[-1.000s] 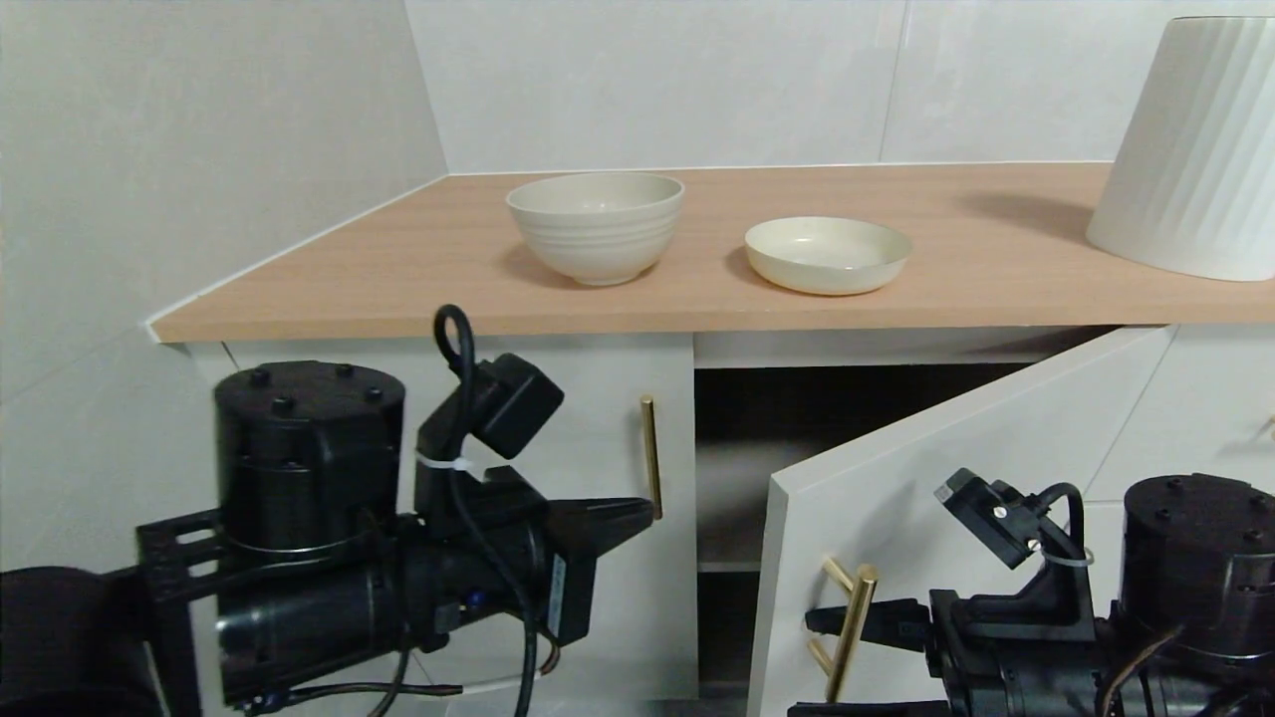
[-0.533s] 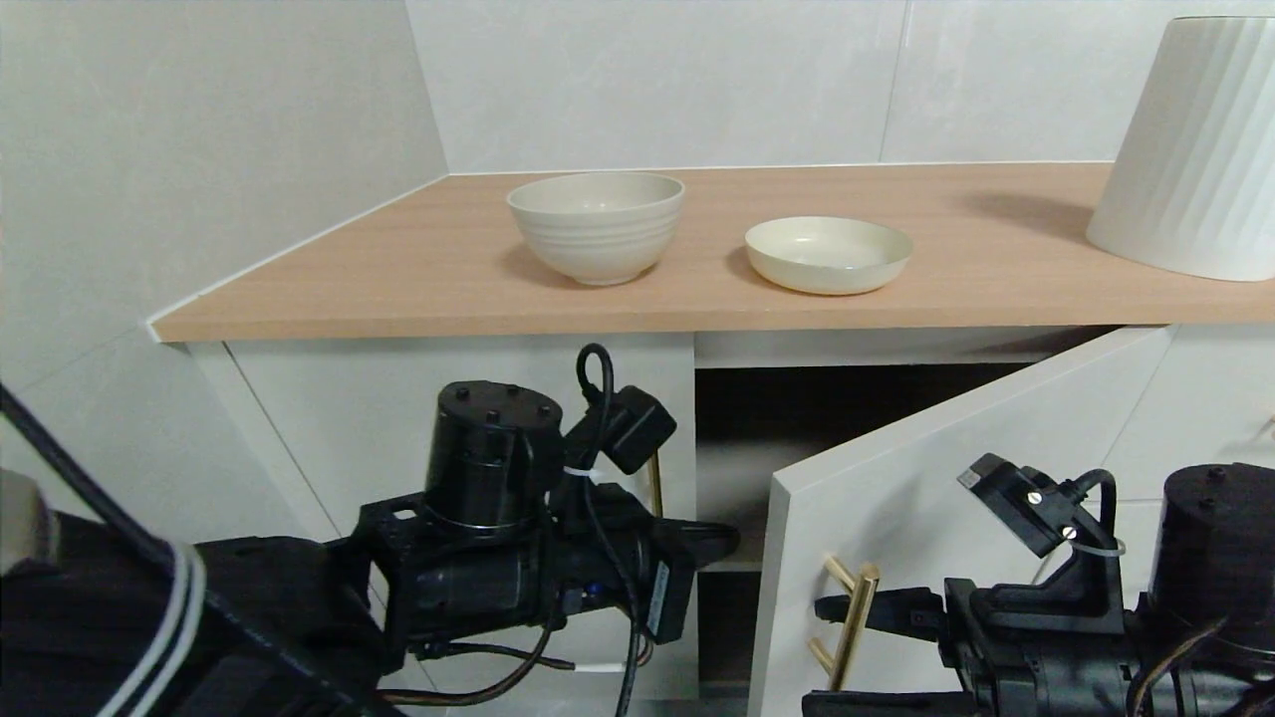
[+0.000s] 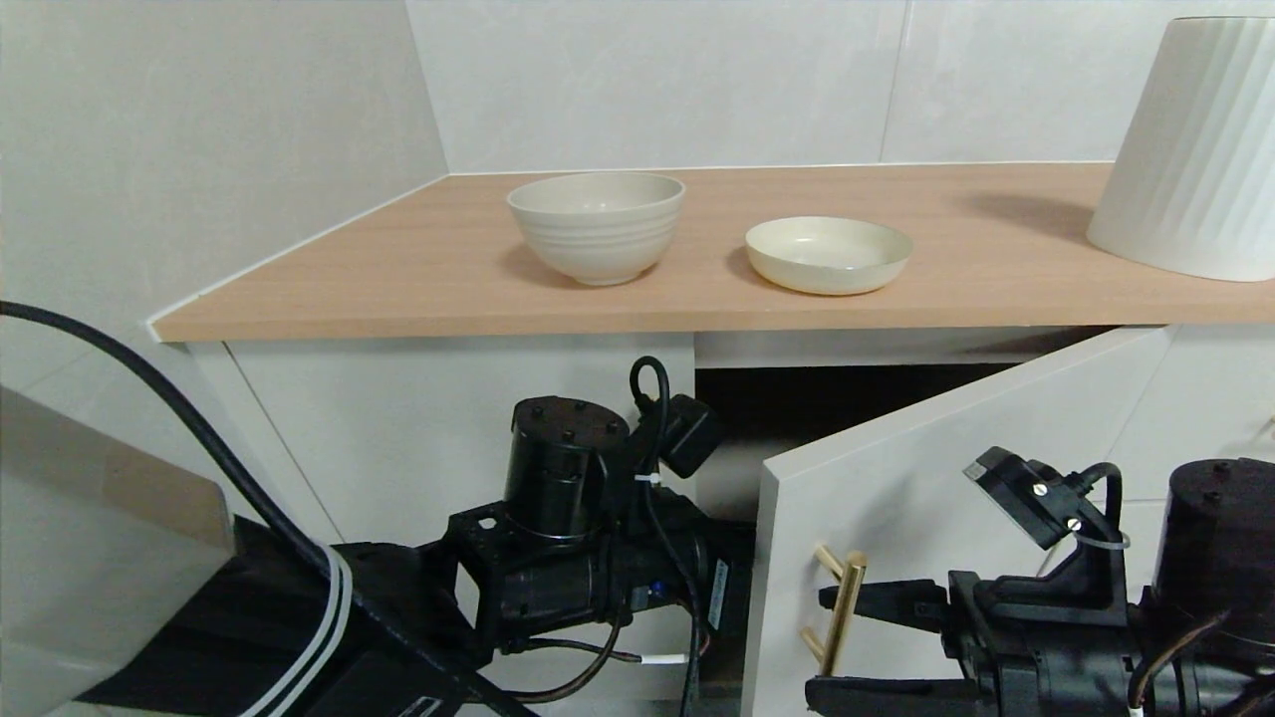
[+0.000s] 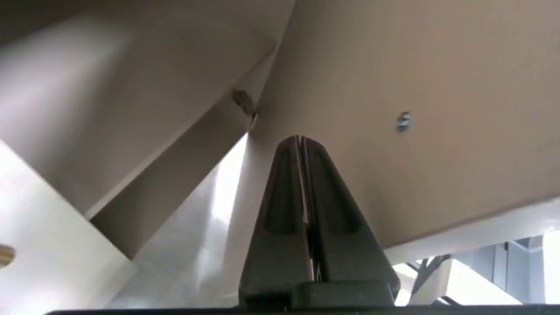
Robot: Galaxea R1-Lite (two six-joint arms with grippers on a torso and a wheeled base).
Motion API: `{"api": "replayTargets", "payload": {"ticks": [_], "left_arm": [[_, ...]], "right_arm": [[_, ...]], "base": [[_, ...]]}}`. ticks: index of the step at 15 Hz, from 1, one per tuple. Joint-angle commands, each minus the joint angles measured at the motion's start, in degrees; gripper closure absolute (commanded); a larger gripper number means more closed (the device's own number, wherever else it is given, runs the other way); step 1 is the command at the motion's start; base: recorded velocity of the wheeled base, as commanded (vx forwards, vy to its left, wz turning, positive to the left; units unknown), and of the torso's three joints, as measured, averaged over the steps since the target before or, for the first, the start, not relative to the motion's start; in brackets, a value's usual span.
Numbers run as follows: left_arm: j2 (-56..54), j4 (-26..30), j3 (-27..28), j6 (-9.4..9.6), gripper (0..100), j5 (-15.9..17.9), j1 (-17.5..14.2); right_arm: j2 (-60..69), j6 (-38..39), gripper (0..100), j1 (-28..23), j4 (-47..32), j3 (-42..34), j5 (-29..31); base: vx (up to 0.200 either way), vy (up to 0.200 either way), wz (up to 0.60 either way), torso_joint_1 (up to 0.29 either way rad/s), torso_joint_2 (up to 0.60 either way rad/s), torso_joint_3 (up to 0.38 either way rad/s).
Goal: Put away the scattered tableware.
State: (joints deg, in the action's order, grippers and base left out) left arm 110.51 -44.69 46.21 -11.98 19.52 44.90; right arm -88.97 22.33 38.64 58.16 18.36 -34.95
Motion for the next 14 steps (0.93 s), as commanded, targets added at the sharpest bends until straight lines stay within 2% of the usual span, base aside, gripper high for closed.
{"api": "replayTargets", "payload": {"ticks": [1,7,8,9,10,11,13,14], "left_arm": [[0.06,-0.05,0.19,-0.06,100,0.08,0.63],[0.32,-0.05,0.72,-1.55,100,0.08,2.74],[0.50,-0.05,0.81,-1.55,100,0.08,2.74],[0.50,-0.05,0.81,-1.55,100,0.08,2.74],[0.41,-0.05,0.81,-1.55,100,0.08,2.83],[0.32,-0.05,0.81,-1.55,100,0.08,3.09],[0.32,-0.05,0.72,-1.55,100,-0.01,3.18],[0.41,-0.05,0.81,-1.55,100,-0.01,3.27]], "right_arm": [[0.02,-0.01,0,-0.50,0.02,0.01,0.06],[1.78,-0.36,0,-5.16,-0.15,-0.52,0.06],[2.39,-1.33,0,-6.12,-0.68,-1.13,0.15],[2.39,-6.60,0,-8.06,-1.65,-3.51,0.67],[2.66,-8.89,0,-8.67,-2.53,-4.38,2.69],[4.94,-11.43,0,-8.59,-4.81,-5.97,10.17],[9.95,-12.05,0,-8.23,-8.50,-7.02,12.10],[14.88,-12.05,0,-8.23,-14.04,-7.02,12.10]], "base": [[0.000,0.000,0.00,0.000,0.00,0.000],[0.000,0.000,0.00,0.000,0.00,0.000],[0.000,0.000,0.00,0.000,0.00,0.000],[0.000,0.000,0.00,0.000,0.00,0.000],[0.000,0.000,0.00,0.000,0.00,0.000],[0.000,0.000,0.00,0.000,0.00,0.000],[0.000,0.000,0.00,0.000,0.00,0.000],[0.000,0.000,0.00,0.000,0.00,0.000]]}}
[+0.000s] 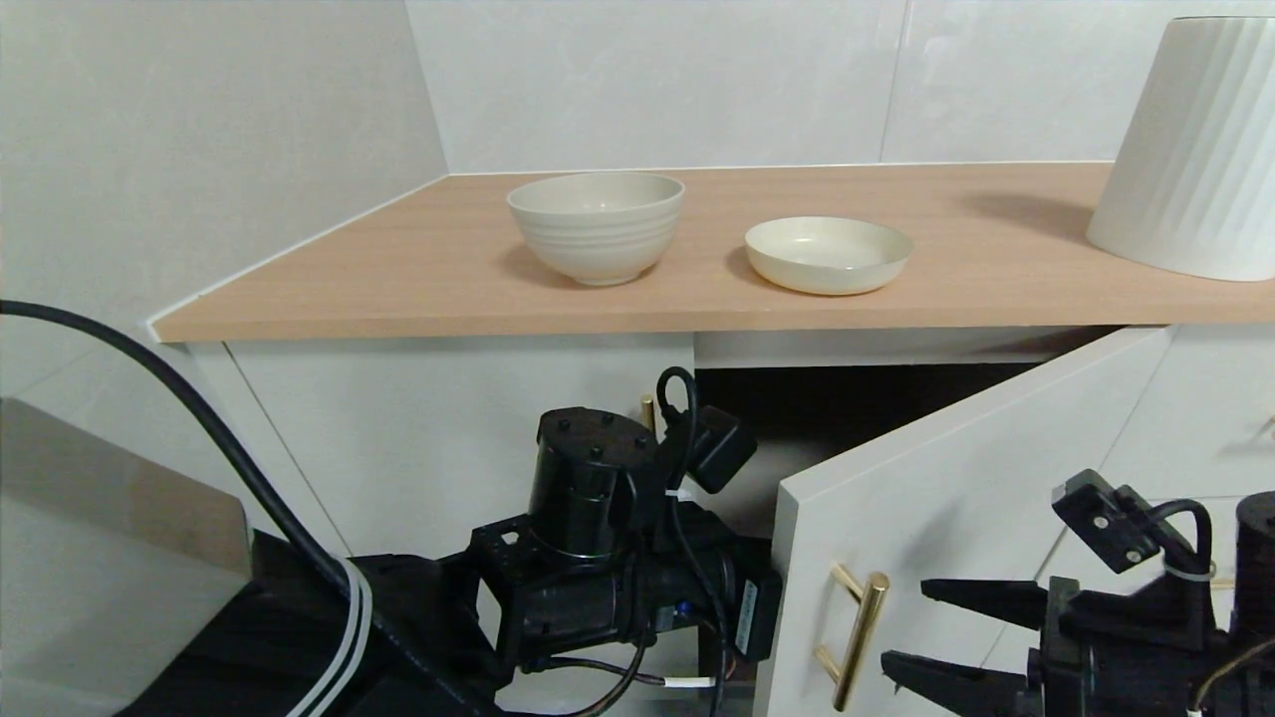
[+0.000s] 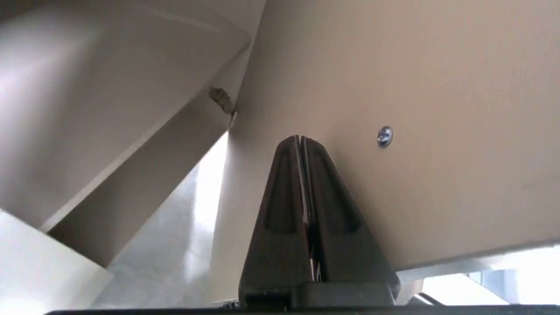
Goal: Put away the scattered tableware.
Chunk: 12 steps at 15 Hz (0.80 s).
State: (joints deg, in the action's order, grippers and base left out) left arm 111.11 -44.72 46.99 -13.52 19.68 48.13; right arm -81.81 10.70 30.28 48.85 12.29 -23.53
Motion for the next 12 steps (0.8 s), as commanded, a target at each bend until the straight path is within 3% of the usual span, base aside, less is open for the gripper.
{"api": "replayTargets", "payload": {"ticks": [1,5,10,12], "left_arm": [[-0.10,-0.02,0.11,-0.02,100,-0.16,0.30],[1.57,0.51,3.10,-0.10,100,-0.25,1.00],[3.06,1.30,4.25,-0.10,100,-0.52,2.76],[3.06,2.53,4.86,-0.10,100,-0.60,3.46]], "right_arm": [[9.92,-0.42,0,0.13,-7.54,-0.60,0.68],[14.75,-0.33,0,0.04,-10.97,0.72,0.68],[19.06,-0.33,0,-0.13,-13.60,2.57,0.76],[24.07,-0.24,0,-0.05,-18.88,5.55,0.68]], "base": [[-0.200,0.000,0.00,0.002,0.00,-0.002],[-0.200,0.000,0.00,0.004,0.00,0.005],[0.000,0.000,0.00,0.000,0.00,0.000],[0.000,0.000,0.00,0.000,0.00,0.000]]}}
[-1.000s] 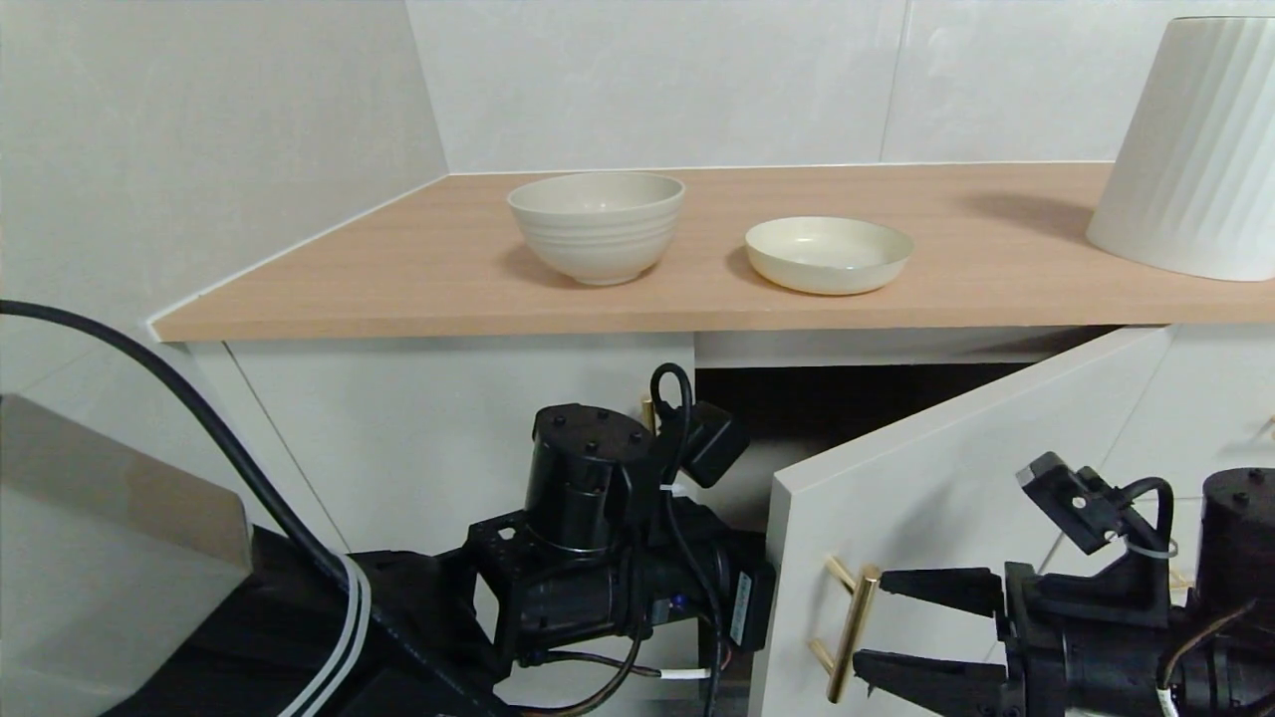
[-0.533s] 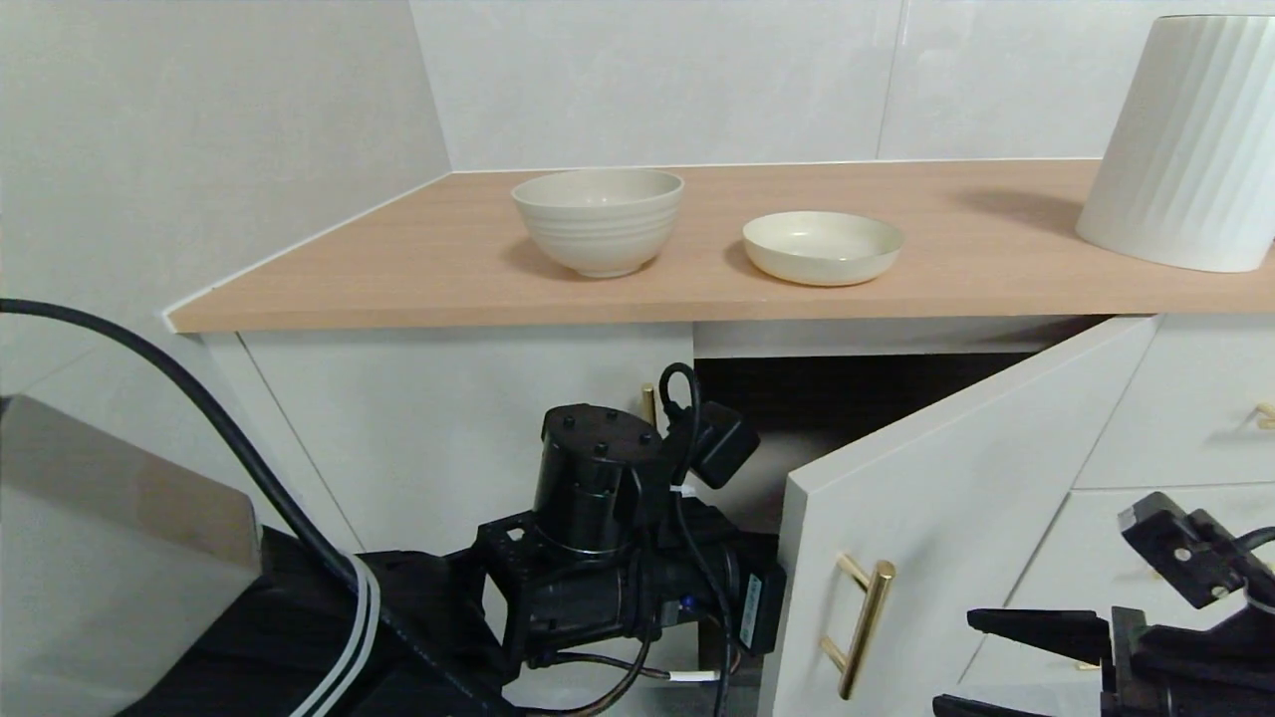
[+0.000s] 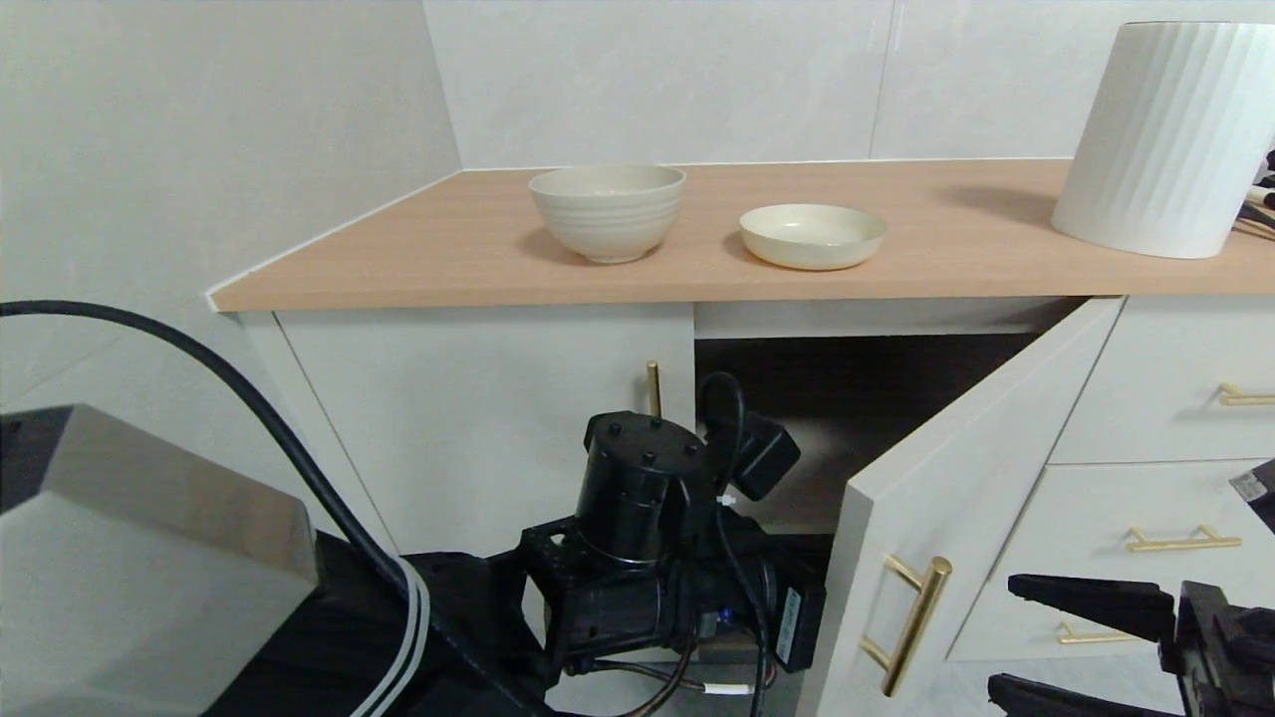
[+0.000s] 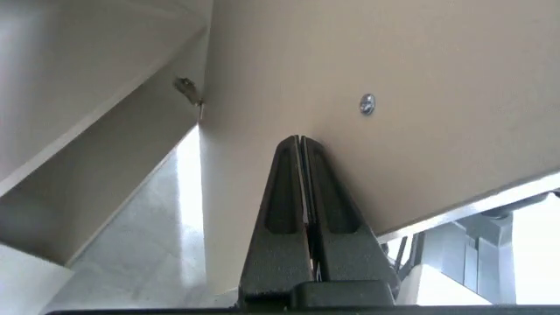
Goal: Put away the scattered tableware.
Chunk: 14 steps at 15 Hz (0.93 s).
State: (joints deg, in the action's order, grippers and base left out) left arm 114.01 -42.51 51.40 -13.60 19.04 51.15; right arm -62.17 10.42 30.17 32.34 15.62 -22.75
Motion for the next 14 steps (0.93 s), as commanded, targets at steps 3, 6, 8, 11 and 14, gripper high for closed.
{"api": "replayTargets", "payload": {"ticks": [3,6,8,11,14], "left_arm": [[0.16,4.01,3.45,-0.02,100,-1.64,1.85],[0.60,6.82,6.52,-0.28,100,-2.69,3.43],[1.92,7.09,8.02,-0.81,100,-2.69,3.78],[4.21,7.09,10.48,-0.81,100,-4.63,4.13],[4.73,7.88,11.97,-0.81,100,-6.47,5.98]], "right_arm": [[10.32,0.12,0,0.06,-11.78,7.15,-0.02],[12.25,0.12,0,0.06,-13.62,8.64,-0.02],[12.69,0.12,0,0.06,-13.62,9.17,-0.02],[13.92,0.48,0,0.06,-13.71,10.14,0.07],[15.33,1.62,0,0.06,-13.71,11.37,0.07]], "base": [[0.000,0.000,0.00,0.000,0.00,0.000],[-0.067,0.000,0.00,-0.001,0.00,0.002],[-0.200,0.000,0.00,0.005,0.00,0.005],[0.000,0.000,0.00,0.000,0.00,0.000],[0.000,0.000,0.00,0.000,0.00,0.000]]}}
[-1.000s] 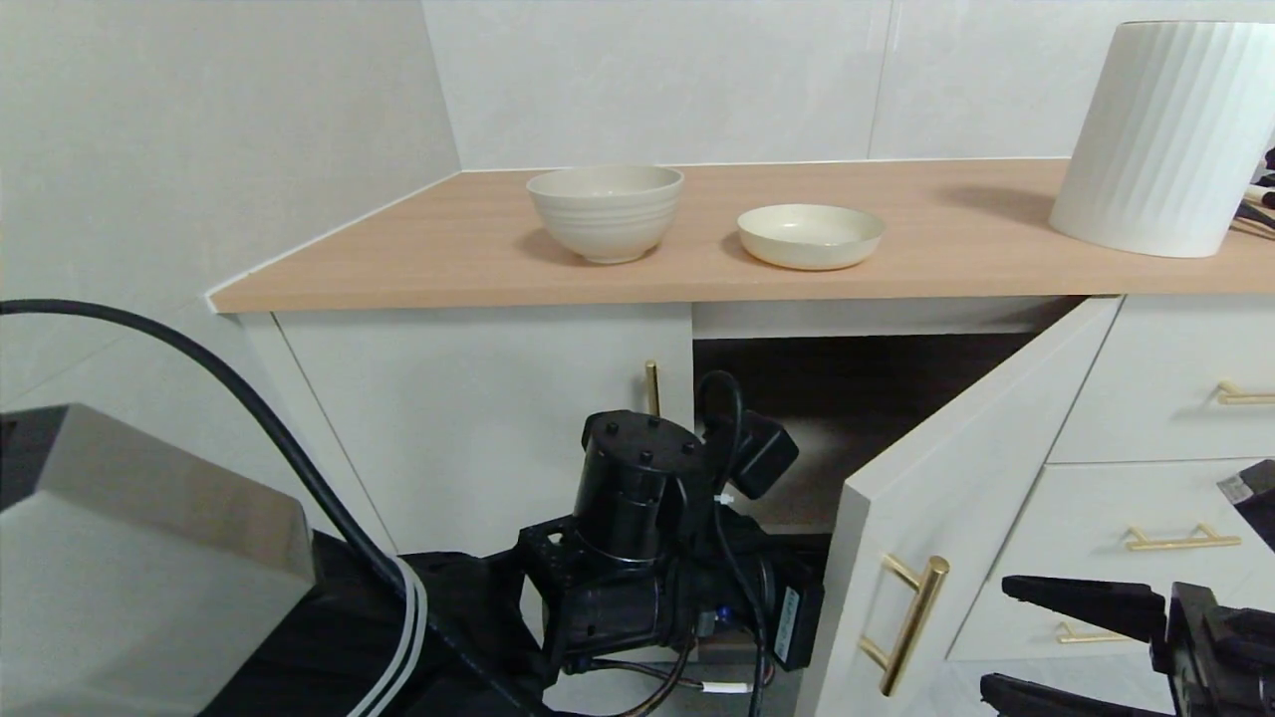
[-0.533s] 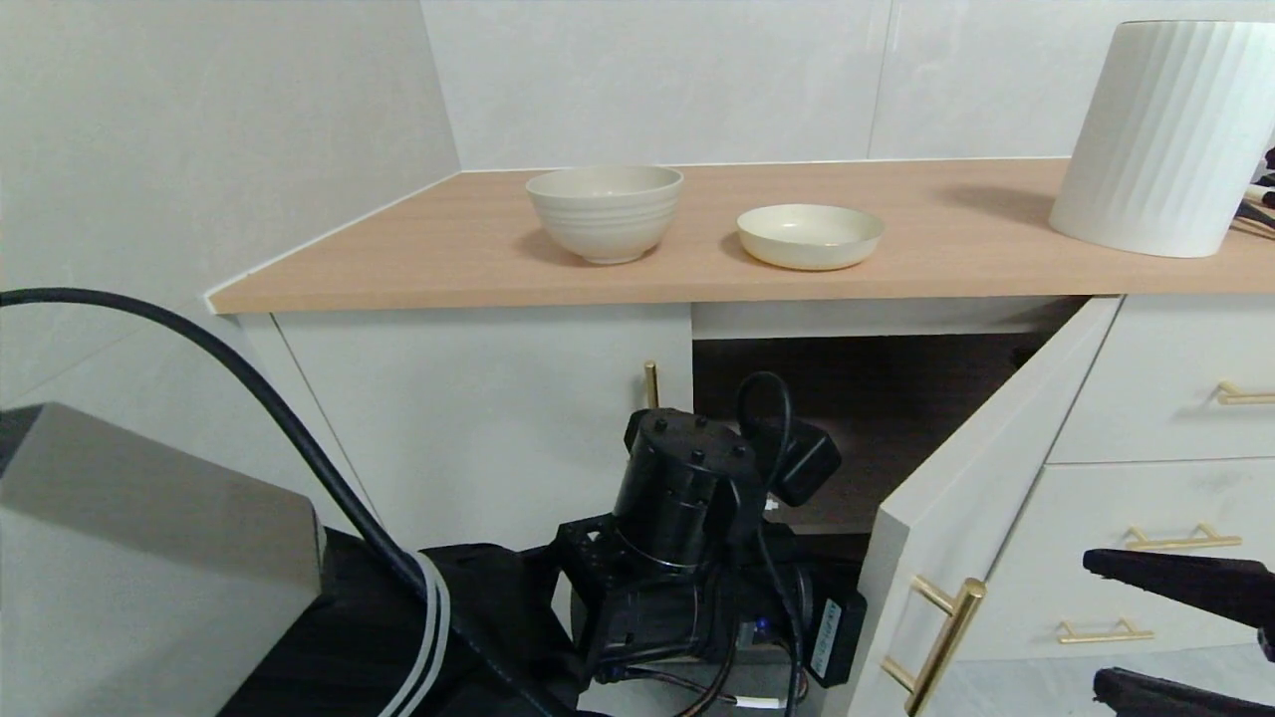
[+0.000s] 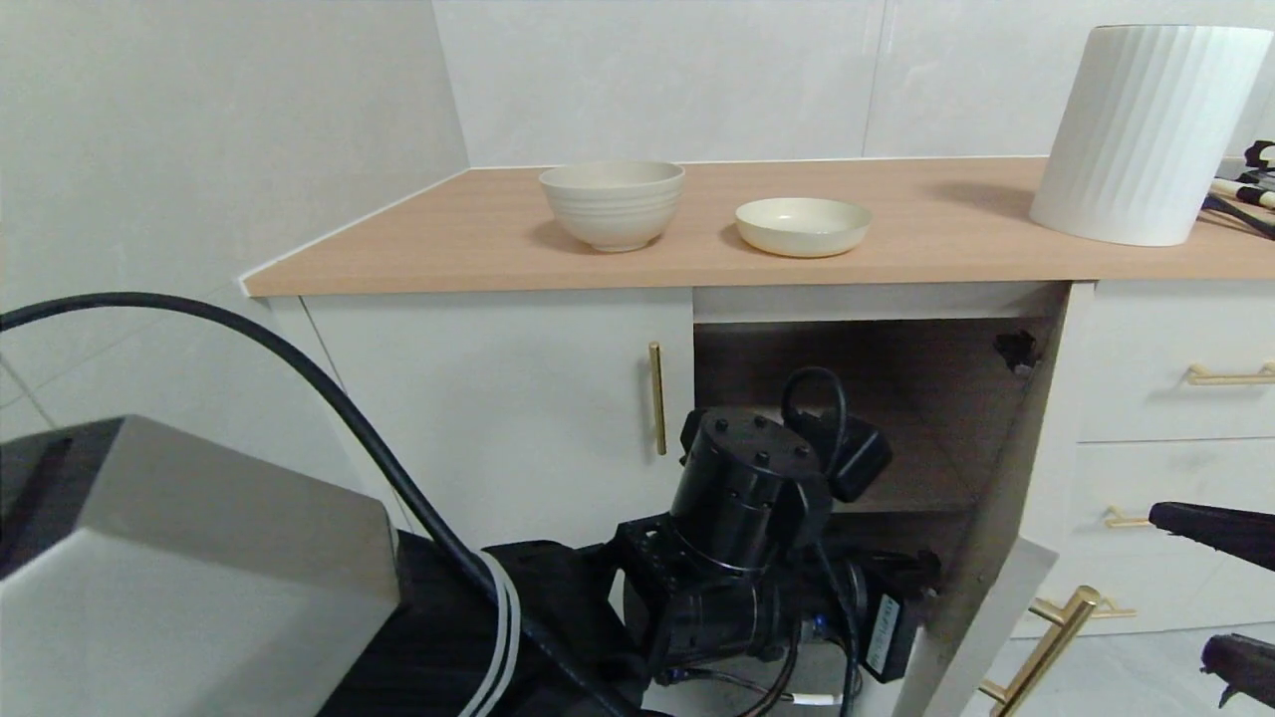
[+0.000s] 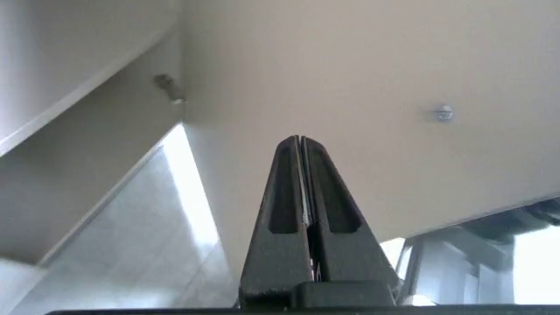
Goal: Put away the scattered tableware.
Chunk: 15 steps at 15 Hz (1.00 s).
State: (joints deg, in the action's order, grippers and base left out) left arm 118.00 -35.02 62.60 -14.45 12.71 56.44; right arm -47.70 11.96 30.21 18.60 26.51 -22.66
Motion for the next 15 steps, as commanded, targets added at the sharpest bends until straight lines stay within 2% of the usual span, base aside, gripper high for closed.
{"api": "replayTargets", "payload": {"ticks": [1,5,6,7,8,9,10,11,12,14,15], "left_arm": [[0.91,1.89,2.09,0.03,100,-0.23,1.13],[5.22,5.93,9.74,-0.14,100,-0.23,5.17],[5.92,6.20,11.84,-1.37,100,-0.15,7.01],[6.10,7.34,15.10,-4.54,100,0.21,9.48],[6.10,9.54,18.00,-6.47,100,0.03,11.41],[5.75,10.77,19.05,-6.74,100,-0.15,11.58],[4.43,11.29,18.70,-7.00,100,-0.50,11.32],[2.58,11.29,16.85,-7.61,100,-1.46,9.21],[2.14,11.29,16.33,-7.61,100,-1.64,8.77],[-5.77,11.29,8.86,-7.70,100,-1.82,2.27],[-8.05,11.21,6.04,-7.61,100,-1.82,0.25]], "right_arm": [[1.03,0.17,0,0.03,-0.06,0.73,-0.01],[2.79,0.26,0,0.03,-0.06,2.23,-0.10],[3.23,0.61,0,0.03,-0.06,2.75,-0.10],[3.76,1.75,0,0.03,-0.06,3.37,-0.10],[3.93,2.19,0,0.03,-0.06,3.81,-0.10],[3.93,2.19,0,0.03,-0.06,3.90,-0.10],[3.93,2.19,0,0.03,-0.06,3.98,-0.10],[3.76,2.19,0,0.03,-0.06,3.98,-0.10],[3.67,2.19,0,0.03,-0.06,3.98,-0.10],[-0.29,2.19,0,-0.33,-0.06,4.69,-0.01],[-1.78,2.19,0,-0.33,-0.06,5.21,-0.01]], "base": [[0.000,0.000,0.00,0.000,0.00,0.000],[0.000,0.000,0.00,0.000,0.00,0.000],[0.000,0.000,0.00,0.000,0.00,0.000],[0.000,0.000,0.00,0.000,0.00,0.000],[0.000,0.000,0.00,0.000,0.00,0.000],[0.000,0.000,0.00,0.000,0.00,0.000],[0.000,0.000,0.00,0.000,0.00,0.000],[0.000,0.000,0.00,0.000,0.00,0.000],[0.000,0.000,0.00,0.000,0.00,0.000],[0.000,0.000,0.00,0.000,0.00,0.000],[0.000,0.000,0.00,0.000,0.00,0.000]]}}
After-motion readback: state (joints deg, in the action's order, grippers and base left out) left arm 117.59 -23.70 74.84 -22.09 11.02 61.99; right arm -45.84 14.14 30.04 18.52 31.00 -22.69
